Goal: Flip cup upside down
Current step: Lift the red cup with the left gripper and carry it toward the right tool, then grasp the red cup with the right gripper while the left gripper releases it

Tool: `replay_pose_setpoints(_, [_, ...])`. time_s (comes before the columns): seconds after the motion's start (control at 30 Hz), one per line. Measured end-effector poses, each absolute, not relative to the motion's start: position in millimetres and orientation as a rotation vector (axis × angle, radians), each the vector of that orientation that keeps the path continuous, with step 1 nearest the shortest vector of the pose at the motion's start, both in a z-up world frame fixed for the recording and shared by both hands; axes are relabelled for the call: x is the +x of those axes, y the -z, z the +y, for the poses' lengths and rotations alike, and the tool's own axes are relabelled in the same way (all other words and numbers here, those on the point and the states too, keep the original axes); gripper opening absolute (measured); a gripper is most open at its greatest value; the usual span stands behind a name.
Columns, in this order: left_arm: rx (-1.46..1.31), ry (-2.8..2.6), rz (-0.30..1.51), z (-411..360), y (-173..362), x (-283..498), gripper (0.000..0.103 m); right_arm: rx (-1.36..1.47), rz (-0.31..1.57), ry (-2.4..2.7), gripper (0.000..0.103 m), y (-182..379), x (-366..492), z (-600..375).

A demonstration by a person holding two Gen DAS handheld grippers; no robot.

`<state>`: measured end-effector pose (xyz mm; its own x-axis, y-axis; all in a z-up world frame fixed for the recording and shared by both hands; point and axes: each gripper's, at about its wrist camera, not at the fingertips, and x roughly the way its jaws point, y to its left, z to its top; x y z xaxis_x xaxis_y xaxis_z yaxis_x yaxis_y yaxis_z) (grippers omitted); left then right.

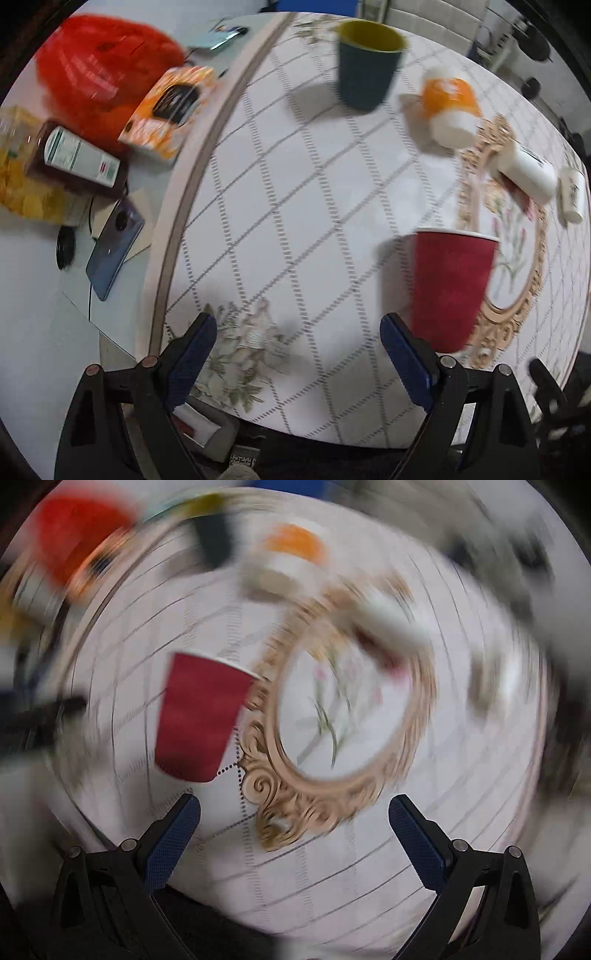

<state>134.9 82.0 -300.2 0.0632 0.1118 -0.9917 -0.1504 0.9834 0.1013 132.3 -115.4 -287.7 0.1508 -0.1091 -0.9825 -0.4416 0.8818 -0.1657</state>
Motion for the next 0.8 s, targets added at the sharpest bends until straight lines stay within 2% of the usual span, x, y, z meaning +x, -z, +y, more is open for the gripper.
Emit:
replay_pose_setpoints(0.13, [-0.076,-0.226,1.491,107,317,129,0.091,-1.215,1.136,-0.461,0.103,293,92,-50])
replay_pose_setpoints(0.27, [-0.100,-0.246,1.497,120,335,126,0.091,-1.905,0.740,-0.711,0.103,331,40,-31])
replay_pose_setpoints(0.37, [-0.114,-0.292,1.519,129,347,123,0.091,-2.271,0.486,-0.903,0.103,358,25,-41])
replay_pose_setpoints(0.47, [-0.144,-0.313,1.534,137,357,119,0.091,-2.525,0.253,-1.069,0.103,379,14,-59])
replay_pose_setpoints(0.57, [-0.154,-0.336,1.545,142,365,116,0.091,-2.658,0.093,-1.190,0.103,391,13,-70])
replay_pose_setpoints(0.8, [-0.188,-0.377,1.570,153,378,111,0.091,-2.733,0.005,-1.335,0.102,413,19,-72])
